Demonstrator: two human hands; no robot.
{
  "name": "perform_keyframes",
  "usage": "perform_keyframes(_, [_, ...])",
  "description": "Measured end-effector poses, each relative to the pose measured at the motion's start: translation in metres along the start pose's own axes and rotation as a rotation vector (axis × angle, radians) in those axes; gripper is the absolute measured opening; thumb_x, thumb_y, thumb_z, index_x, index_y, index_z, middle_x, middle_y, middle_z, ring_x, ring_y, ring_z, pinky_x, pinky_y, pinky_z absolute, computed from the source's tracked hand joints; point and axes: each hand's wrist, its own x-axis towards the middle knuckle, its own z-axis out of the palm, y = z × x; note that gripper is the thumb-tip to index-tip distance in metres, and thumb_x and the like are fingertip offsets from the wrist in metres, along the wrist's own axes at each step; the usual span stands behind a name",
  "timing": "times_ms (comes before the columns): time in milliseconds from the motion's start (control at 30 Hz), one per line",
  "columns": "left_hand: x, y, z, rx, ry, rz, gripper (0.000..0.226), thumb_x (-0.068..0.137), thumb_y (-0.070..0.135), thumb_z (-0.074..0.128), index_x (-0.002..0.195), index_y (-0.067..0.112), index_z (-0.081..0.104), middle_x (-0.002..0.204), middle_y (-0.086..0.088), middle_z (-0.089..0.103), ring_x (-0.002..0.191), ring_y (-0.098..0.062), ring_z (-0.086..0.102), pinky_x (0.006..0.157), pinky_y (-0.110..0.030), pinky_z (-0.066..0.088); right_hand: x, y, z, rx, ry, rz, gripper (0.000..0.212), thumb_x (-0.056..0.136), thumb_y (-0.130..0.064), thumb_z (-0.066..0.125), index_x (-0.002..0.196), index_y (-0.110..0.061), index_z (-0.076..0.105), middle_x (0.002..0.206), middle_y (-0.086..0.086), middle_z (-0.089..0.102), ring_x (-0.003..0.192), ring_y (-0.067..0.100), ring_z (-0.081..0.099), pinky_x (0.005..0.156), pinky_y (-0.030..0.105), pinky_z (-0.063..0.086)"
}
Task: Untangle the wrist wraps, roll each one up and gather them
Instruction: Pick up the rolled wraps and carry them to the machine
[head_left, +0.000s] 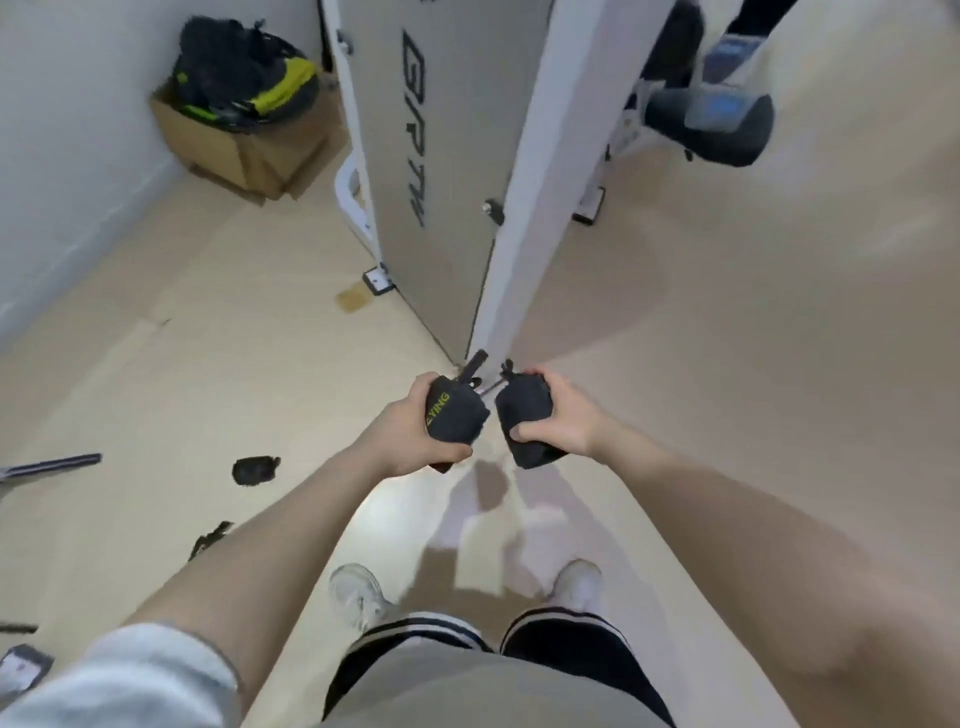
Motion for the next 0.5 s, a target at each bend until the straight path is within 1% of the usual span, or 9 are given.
perform_keyframes(67, [0.026,0.047,0.050,0.016,-0.070,0.037,0.081,0.066,0.023,0.081,0.131,0.026,0.032,0.095,0.004,0.064,0.072,-0.007,0.067,0.059,-0.015,0.050,-0.015,0.053,-0.045,0.053,0.057,0.034,0.085,0.056,-0.030,0.076,0.132,-0.025,0.038,0.126,0.009,0.047,0.108,0.022,0.054,0.090,0.033,0.048])
perform_keyframes(133, [0.053,0.097,0.101,0.025,-0.117,0.072,0.078,0.064,0.023,0.082,0.128,0.025,0.036,0.099,0.001,0.064,0.077,-0.012,0.068,0.062,-0.021,0.054,-0.031,0.102,-0.094,0.092,0.114,0.058,0.083,0.061,-0.027,0.078,0.133,-0.026,0.036,0.128,0.007,0.044,0.111,0.022,0.051,0.091,0.032,0.045])
perform_keyframes(200, [0.077,0.146,0.146,0.025,-0.163,0.111,0.078,0.063,0.022,0.082,0.127,0.023,0.037,0.097,0.000,0.065,0.075,-0.015,0.070,0.067,-0.030,0.058,-0.043,0.147,-0.142,0.124,0.170,0.088,0.084,0.064,-0.026,0.079,0.134,-0.025,0.034,0.129,0.006,0.041,0.113,0.023,0.049,0.094,0.036,0.045])
perform_keyframes(233, [0.087,0.171,0.165,0.044,-0.182,0.129,0.078,0.065,0.020,0.082,0.127,0.023,0.035,0.094,0.001,0.066,0.071,-0.015,0.070,0.068,-0.031,0.059,-0.047,0.166,-0.167,0.131,0.200,0.094,0.083,0.066,-0.025,0.079,0.135,-0.025,0.034,0.130,0.006,0.040,0.114,0.023,0.048,0.095,0.038,0.045])
perform_keyframes(267, [0.097,0.194,0.181,0.060,-0.195,0.149,0.077,0.066,0.019,0.081,0.128,0.024,0.034,0.091,0.003,0.066,0.067,-0.013,0.070,0.068,-0.028,0.058,-0.050,0.182,-0.190,0.137,0.232,0.095,0.082,0.067,-0.023,0.079,0.135,-0.024,0.034,0.130,0.005,0.039,0.114,0.023,0.047,0.095,0.038,0.045])
perform_keyframes(300, [0.107,0.215,0.194,0.078,-0.193,0.166,0.077,0.068,0.018,0.080,0.128,0.024,0.033,0.089,0.005,0.065,0.063,-0.009,0.069,0.066,-0.022,0.057,-0.053,0.196,-0.212,0.151,0.268,0.094,0.080,0.067,-0.022,0.078,0.134,-0.024,0.034,0.130,0.005,0.039,0.114,0.022,0.047,0.095,0.037,0.045])
perform_keyframes(367, [0.127,0.253,0.210,0.124,-0.159,0.191,0.078,0.070,0.020,0.080,0.131,0.025,0.032,0.086,0.014,0.061,0.059,0.007,0.063,0.059,-0.008,0.049,-0.053,0.217,-0.249,0.211,0.316,0.091,0.075,0.068,-0.022,0.076,0.131,-0.026,0.035,0.128,0.003,0.040,0.111,0.020,0.048,0.094,0.037,0.046])
perform_keyframes(400, [0.137,0.268,0.215,0.148,-0.140,0.197,0.080,0.070,0.023,0.080,0.133,0.026,0.031,0.086,0.017,0.059,0.061,0.009,0.061,0.057,-0.007,0.046,-0.051,0.225,-0.264,0.247,0.321,0.082,0.073,0.067,-0.022,0.076,0.128,-0.028,0.036,0.127,0.003,0.040,0.110,0.019,0.049,0.093,0.036,0.048])
perform_keyframes(500, [0.172,0.306,0.224,0.189,-0.098,0.202,0.086,0.069,0.028,0.081,0.137,0.025,0.029,0.095,0.012,0.055,0.075,0.000,0.057,0.058,-0.012,0.042,-0.034,0.238,-0.302,0.316,0.318,0.052,0.074,0.060,-0.030,0.075,0.123,-0.034,0.037,0.126,0.003,0.043,0.108,0.018,0.052,0.092,0.039,0.050])
